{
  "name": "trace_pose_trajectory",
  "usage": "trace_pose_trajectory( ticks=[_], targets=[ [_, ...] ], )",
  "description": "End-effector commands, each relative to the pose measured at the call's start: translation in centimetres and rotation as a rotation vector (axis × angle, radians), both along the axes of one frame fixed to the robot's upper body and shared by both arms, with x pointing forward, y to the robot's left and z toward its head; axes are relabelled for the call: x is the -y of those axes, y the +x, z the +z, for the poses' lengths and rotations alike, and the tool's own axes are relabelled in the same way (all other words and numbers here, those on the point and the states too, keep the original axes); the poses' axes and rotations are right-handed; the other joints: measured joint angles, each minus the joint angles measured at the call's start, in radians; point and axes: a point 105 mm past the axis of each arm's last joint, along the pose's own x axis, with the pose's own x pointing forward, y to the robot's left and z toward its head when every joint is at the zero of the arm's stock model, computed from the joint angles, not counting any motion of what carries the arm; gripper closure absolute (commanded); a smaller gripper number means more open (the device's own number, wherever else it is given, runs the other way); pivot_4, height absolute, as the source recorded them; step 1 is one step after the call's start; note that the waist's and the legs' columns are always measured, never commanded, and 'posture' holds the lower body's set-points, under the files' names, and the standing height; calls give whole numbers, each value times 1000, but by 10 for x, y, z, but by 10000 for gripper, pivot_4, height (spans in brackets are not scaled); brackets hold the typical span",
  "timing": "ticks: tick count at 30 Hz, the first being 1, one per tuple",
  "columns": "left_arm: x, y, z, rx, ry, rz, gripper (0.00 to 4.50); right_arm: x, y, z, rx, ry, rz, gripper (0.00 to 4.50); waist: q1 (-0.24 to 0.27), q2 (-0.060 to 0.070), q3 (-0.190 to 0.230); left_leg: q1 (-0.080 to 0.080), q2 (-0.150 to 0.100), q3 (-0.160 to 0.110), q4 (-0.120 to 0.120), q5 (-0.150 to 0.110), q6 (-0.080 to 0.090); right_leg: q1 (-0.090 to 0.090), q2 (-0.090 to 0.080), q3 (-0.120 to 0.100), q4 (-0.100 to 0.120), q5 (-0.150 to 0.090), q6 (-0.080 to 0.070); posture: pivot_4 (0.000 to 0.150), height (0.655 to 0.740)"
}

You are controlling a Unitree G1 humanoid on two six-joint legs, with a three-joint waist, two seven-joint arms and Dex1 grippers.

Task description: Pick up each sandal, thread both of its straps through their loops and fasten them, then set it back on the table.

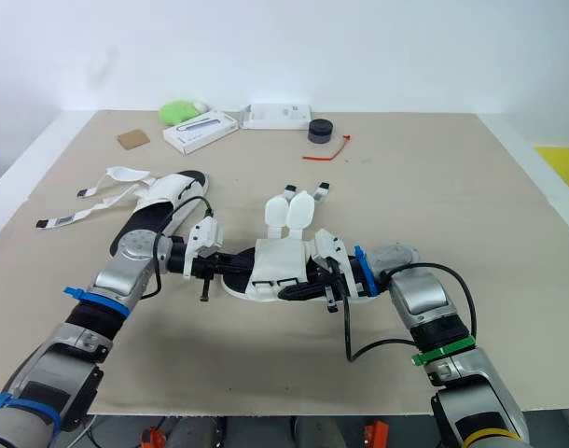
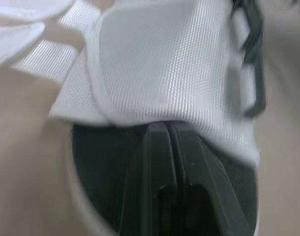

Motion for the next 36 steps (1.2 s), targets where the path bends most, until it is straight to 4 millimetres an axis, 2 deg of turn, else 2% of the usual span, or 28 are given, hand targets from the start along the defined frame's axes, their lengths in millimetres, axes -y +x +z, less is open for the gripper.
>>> trace_pose_trajectory(
  ticks=[1,3,11,15,21,29,32,36],
  targets=[
    [7,-12,-6,-86,-44,-79,44035,-11,-8,2,1,26,49,45000,-1,0,0,0,0,0,-1,0,0,0,0,0,0,0,0,1500,7400],
    [2,-10,-12,-102,-18,-87,44035,-13,-8,2,0,29,55,45000,-1,0,0,0,0,0,-1,0,0,-1,1,0,0,-1,-1,1500,7400],
    [-27,-18,-66,9,291,-185,44035,-15,-9,4,5,39,59,45000,-2,-1,-5,3,1,0,-2,-1,1,1,1,0,0,-2,-2,1500,7400],
    [-31,-15,-73,21,301,-159,44035,-15,-11,7,5,45,58,45000,-2,0,-10,7,1,0,-3,-1,1,4,2,0,0,-2,-2,1500,7400],
    [-26,-11,-67,-93,147,-75,44035,-11,-12,10,7,47,47,45000,-2,2,-13,10,1,0,-3,-1,1,7,2,0,0,-2,-2,1500,7400],
    [-34,-24,-82,-132,165,-84,44035,-7,-12,14,-5,44,38,45000,-1,2,-17,9,1,0,-4,-2,2,7,2,0,0,-4,-2,1500,7400],
    [-35,-25,-84,-136,170,-81,45000,-5,-11,20,-31,68,37,32846,-2,4,-21,9,1,0,-4,-4,4,7,2,0,0,-5,-2,1500,7400],
    [-36,-27,-85,-134,182,-91,45000,3,-7,30,-33,86,18,13588,-4,7,-24,12,1,0,-4,-5,6,8,2,0,0,-7,-3,1500,7400]
  ],
)
